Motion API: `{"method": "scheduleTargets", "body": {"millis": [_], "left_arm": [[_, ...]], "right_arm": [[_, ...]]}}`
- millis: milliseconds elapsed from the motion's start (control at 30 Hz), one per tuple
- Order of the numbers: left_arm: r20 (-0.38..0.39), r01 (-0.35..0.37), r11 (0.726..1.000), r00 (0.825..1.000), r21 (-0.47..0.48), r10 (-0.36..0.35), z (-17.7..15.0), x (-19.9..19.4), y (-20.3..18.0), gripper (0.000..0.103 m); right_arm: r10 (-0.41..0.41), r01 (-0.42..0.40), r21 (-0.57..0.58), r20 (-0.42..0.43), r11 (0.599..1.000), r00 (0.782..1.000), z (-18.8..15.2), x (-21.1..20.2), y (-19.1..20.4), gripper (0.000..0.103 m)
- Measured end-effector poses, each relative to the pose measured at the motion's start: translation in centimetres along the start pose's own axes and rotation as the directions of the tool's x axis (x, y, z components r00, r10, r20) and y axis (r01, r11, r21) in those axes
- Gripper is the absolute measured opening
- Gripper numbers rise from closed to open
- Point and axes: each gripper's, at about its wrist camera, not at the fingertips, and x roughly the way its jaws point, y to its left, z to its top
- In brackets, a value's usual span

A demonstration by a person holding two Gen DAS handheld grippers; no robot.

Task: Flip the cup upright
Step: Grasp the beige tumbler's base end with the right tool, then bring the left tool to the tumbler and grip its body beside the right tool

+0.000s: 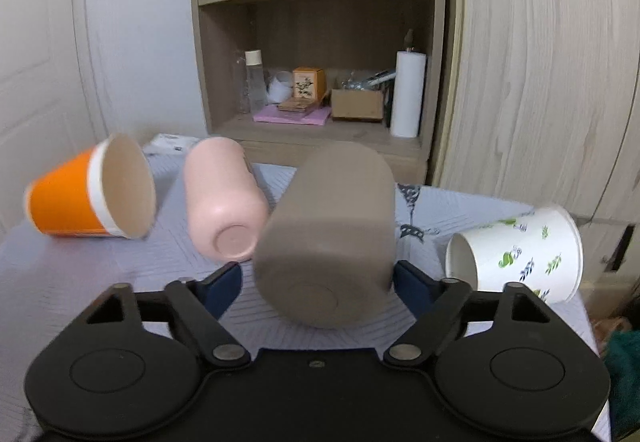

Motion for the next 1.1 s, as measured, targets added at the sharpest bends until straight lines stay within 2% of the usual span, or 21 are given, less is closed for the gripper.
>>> {"method": "scheduleTargets", "body": {"millis": [233,500,633,767,967,1100], "left_arm": [[-0.018,0.020,1.000,1.000,-0.019,-0.020,-0.1,0.3,0.0,0.102],[-0.059,0.052,0.998,0.997,-0.037,-0.054,-0.7,0.2,-0.5,0.102],[-0.081,0.065,0.997,0.994,-0.031,-0.068,-1.0,0.0,-1.0,0.102],[-0.099,0.096,0.994,0.990,-0.044,-0.100,-1.3,-0.4,-1.5,0.102],[-0.132,0.169,0.982,0.975,-0.090,-0.180,-1.8,-1.1,-1.7,0.101],[-0.156,0.216,0.968,0.959,-0.125,-0.234,-2.3,-1.3,-1.9,0.101]], "right_arm": [[0.002,-0.002,0.013,-0.005,1.000,1.000,-0.4,-1.4,0.2,0.082],[0.062,-0.058,0.152,-0.019,0.987,0.998,-2.4,-4.7,-0.5,0.082],[0.042,-0.035,0.177,-0.034,0.984,0.999,-3.5,-6.6,0.4,0.082],[0.059,-0.048,0.205,-0.049,0.978,0.997,-4.2,-8.0,0.7,0.082],[0.107,-0.084,0.262,-0.074,0.961,0.992,-5.5,-9.9,0.5,0.082],[0.143,-0.117,0.312,-0.062,0.943,0.988,-6.5,-11.3,0.5,0.082]]}}
